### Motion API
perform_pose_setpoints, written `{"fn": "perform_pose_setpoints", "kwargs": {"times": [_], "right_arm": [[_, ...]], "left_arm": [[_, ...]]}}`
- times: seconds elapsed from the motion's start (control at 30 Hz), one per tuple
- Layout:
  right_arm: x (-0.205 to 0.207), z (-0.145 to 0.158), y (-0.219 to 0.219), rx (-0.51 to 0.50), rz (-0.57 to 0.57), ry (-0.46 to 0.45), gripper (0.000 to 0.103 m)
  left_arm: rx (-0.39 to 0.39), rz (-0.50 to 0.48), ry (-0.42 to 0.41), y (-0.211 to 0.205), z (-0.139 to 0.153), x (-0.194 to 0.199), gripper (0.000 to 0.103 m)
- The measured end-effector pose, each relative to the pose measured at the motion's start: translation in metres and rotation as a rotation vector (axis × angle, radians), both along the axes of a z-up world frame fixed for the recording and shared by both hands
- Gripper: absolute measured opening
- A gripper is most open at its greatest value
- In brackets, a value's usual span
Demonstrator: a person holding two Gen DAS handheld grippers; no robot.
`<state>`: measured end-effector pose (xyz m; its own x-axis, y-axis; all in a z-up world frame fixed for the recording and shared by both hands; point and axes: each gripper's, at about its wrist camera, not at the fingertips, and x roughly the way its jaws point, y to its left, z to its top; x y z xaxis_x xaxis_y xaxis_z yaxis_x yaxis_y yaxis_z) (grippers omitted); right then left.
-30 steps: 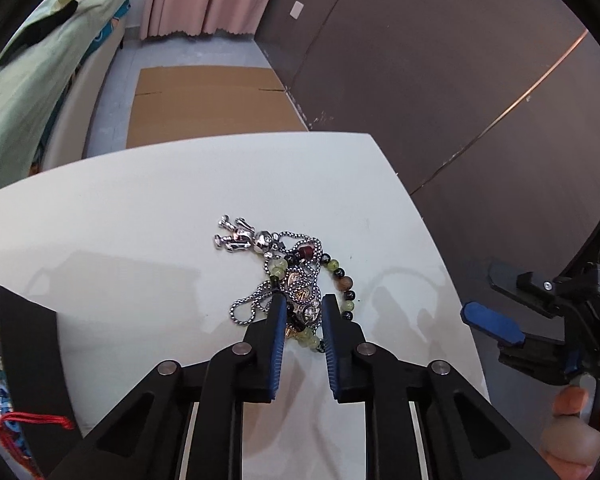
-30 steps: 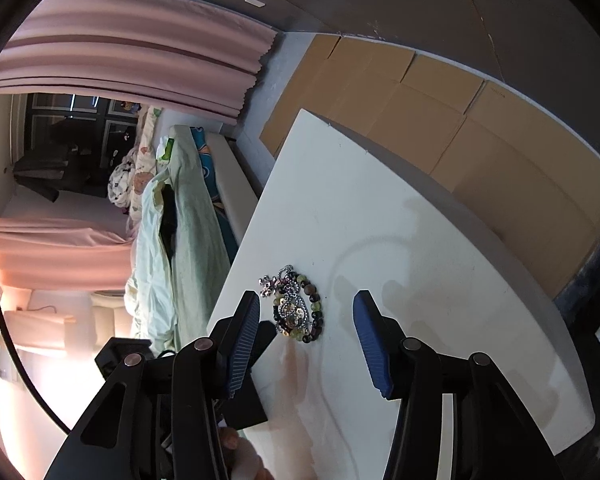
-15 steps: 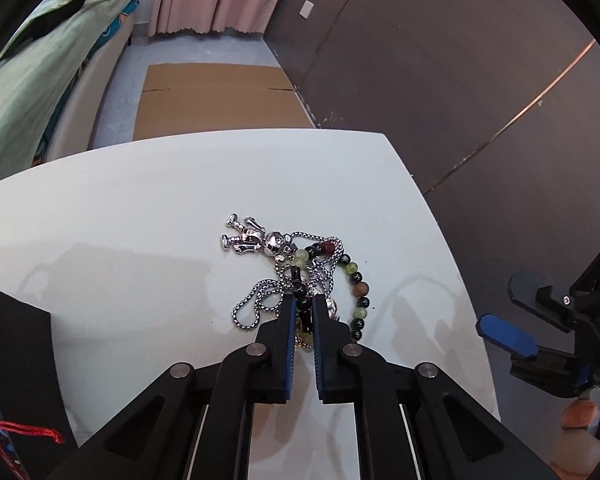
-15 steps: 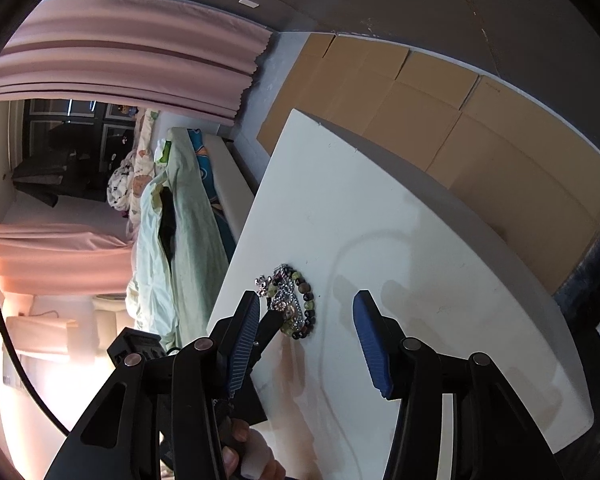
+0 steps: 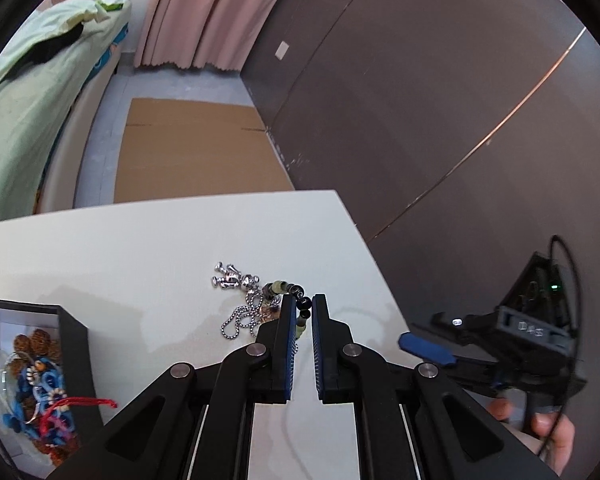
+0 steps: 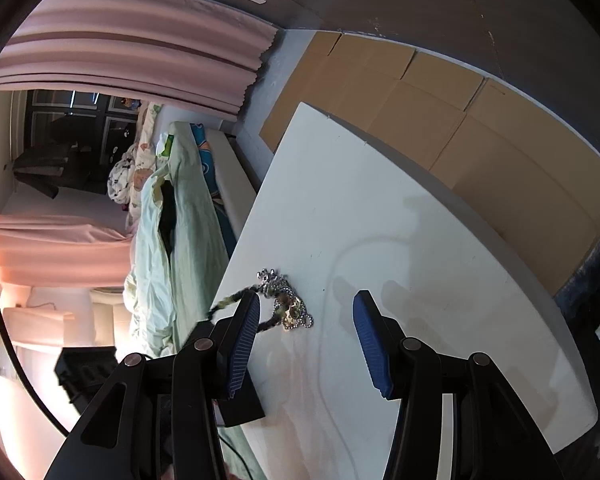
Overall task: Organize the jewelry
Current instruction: 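Lift the beaded bracelet and chain with the left tool toward the box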
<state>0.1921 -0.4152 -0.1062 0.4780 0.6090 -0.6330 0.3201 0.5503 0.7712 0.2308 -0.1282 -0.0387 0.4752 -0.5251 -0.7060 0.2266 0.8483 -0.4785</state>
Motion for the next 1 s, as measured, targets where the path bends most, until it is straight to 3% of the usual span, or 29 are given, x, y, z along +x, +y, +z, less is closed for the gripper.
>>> {"fn": "perform_pose_setpoints", "kwargs": {"times": [0.6,0.8,1.0], "right_arm": [[0.008,0.001,0.045,-0.044,0.143,-0.029,0.051],[0.012,-0.015,0.074,0.002,0.218,0.017,0.051],[0.014,-0.024,0.084,0.007,0.194,0.038,0.051]], "left_arm": [[-0.085,0.019,-0.151,0.039,0.070,-0.040,0.007],[-0.096,0.034,-0.174,0.051,0.080,-0.052,0.007],[-0.113,0.053,-0.207,0.066,0.094,-0.068,0.007]]}}
